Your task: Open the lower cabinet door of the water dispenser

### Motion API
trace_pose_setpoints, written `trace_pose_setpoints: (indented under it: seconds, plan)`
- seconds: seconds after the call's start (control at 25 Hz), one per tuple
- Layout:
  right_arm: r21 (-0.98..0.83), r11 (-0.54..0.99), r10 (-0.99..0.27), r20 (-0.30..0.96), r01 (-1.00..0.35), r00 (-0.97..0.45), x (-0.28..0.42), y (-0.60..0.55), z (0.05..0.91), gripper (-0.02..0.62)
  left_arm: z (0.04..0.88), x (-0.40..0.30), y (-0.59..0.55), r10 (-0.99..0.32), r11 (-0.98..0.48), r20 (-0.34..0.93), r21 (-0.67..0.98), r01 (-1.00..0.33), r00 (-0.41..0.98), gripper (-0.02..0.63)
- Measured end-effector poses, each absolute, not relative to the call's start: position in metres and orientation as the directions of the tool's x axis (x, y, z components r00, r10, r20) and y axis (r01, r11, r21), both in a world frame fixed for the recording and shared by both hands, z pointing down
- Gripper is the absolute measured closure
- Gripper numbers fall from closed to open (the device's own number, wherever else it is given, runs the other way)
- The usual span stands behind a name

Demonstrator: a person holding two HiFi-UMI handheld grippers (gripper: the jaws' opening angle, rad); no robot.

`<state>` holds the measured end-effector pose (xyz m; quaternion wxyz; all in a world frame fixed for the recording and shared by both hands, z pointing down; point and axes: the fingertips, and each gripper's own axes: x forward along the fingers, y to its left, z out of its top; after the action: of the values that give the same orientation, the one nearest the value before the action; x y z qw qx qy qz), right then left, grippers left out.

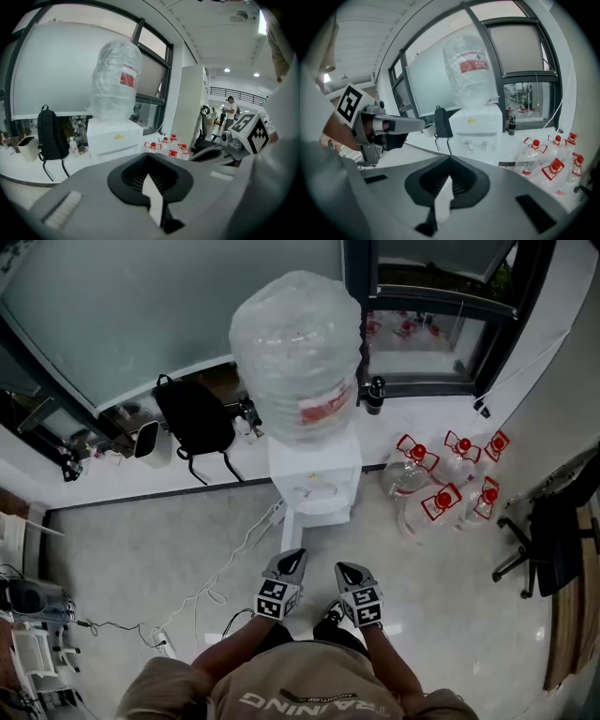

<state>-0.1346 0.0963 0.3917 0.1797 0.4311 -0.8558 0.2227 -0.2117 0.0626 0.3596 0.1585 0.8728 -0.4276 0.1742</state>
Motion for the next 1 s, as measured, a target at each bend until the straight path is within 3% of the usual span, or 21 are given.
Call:
trace_pose_setpoints:
  seconds: [0.52,1.0]
  plan:
    - [-0.188,0.554,-0.727,0.365,-0.811,-0.581,-0.13,0.09,0.279,0.586,0.256,-0.249,0.062,-0.74,-0.589,0.336,0.094,-0.803,0.582,0.604]
    - [-0.024,0.555,-0.806,0.232,-0.832,-0.544,-0.165,0.059,0.191,0.586,0.167,-0.29,0.024,-0.795,-0.587,0.186,0.007,-0.81,0.577,0.604]
